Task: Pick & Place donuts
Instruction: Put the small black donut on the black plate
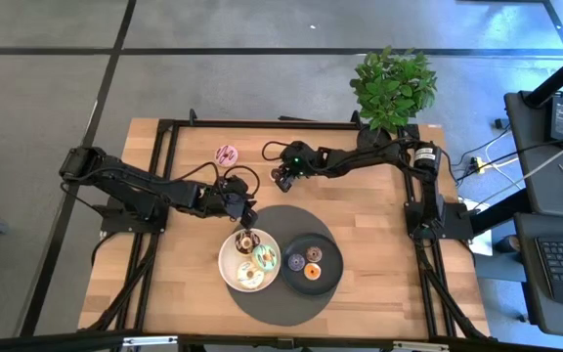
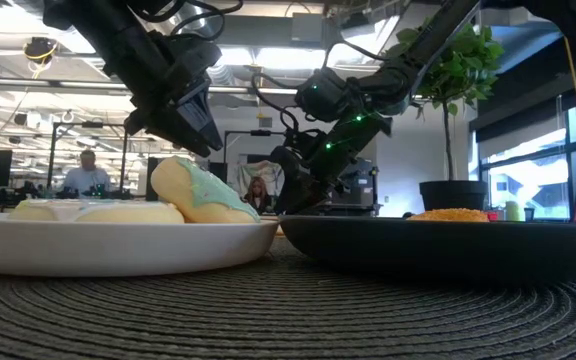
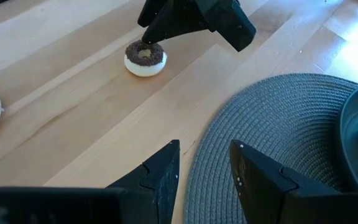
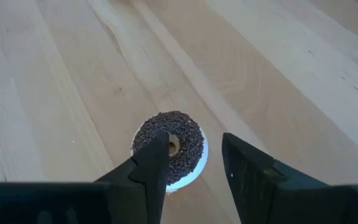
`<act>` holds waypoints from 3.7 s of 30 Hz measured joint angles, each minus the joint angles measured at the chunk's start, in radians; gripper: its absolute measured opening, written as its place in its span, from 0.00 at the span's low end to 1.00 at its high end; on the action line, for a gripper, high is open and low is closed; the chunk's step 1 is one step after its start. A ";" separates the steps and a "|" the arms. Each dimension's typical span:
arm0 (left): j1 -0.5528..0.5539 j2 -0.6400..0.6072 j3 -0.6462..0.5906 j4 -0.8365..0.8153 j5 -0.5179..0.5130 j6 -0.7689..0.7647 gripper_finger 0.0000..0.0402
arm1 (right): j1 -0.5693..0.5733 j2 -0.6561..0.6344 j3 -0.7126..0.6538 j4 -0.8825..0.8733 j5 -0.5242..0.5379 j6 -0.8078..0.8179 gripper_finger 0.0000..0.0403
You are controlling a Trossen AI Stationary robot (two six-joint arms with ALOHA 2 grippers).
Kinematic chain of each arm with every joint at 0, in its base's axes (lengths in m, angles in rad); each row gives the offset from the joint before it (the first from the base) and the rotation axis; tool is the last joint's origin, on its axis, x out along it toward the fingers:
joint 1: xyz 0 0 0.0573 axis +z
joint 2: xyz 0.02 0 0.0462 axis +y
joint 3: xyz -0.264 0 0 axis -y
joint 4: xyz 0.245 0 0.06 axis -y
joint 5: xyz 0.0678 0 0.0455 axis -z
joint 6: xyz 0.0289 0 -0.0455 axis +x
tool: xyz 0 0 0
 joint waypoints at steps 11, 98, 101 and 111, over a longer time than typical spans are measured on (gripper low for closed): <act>0.000 0.000 0.000 0.000 0.000 0.007 0.34 | 0.001 0.000 0.000 0.000 0.000 0.002 0.37; -0.001 0.000 0.000 0.000 0.015 0.041 0.34 | 0.256 -0.263 0.035 -0.503 0.062 -0.113 0.06; -0.004 0.000 0.000 0.001 0.015 0.041 0.34 | 0.343 -0.293 0.035 -0.585 0.063 -0.072 0.06; -0.004 0.000 0.000 0.002 0.015 0.043 0.34 | 0.600 -0.296 0.033 -0.636 0.138 0.093 0.06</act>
